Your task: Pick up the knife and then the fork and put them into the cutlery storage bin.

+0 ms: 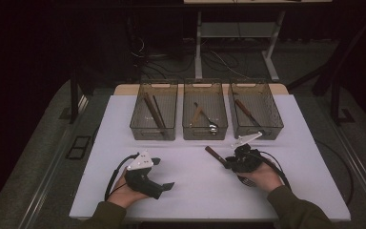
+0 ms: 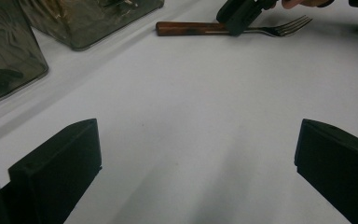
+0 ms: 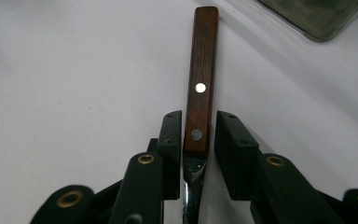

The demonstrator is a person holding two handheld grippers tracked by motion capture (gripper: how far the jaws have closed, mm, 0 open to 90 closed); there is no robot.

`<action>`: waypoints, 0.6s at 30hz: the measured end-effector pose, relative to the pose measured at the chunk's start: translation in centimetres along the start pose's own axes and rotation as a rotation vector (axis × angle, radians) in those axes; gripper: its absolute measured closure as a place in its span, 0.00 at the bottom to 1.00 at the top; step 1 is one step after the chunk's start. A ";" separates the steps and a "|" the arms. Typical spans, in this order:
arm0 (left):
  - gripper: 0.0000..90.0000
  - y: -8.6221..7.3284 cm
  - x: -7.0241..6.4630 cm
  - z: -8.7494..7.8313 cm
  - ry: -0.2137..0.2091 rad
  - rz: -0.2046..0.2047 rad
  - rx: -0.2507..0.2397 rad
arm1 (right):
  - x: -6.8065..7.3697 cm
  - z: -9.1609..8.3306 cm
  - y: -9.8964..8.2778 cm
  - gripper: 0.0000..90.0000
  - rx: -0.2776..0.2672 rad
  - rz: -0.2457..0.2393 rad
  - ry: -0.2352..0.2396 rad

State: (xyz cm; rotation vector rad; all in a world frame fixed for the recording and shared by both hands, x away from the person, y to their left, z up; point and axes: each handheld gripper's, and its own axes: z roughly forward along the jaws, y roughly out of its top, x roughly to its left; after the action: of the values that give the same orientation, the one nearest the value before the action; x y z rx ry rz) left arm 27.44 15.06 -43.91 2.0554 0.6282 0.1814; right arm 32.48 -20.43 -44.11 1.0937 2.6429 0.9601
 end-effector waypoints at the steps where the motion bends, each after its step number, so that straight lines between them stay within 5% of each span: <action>1: 0.00 0.0 0.0 0.0 0.000 -0.001 -0.003 | 0.1 0.0 0.1 0.81 0.009 -0.010 -0.010; 10: 0.00 0.0 0.0 0.0 -0.001 0.002 -0.001 | 0.3 0.5 2.3 0.82 0.169 -0.077 -0.018; 18: 0.00 0.0 0.0 0.1 -0.004 0.003 -0.003 | 0.7 1.5 5.1 0.82 0.389 -0.106 -0.047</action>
State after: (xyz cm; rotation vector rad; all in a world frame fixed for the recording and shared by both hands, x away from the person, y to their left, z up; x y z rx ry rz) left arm 27.43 14.99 -43.93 2.0535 0.6227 0.1801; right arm 35.56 -16.45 -42.17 1.0121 2.8864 0.4022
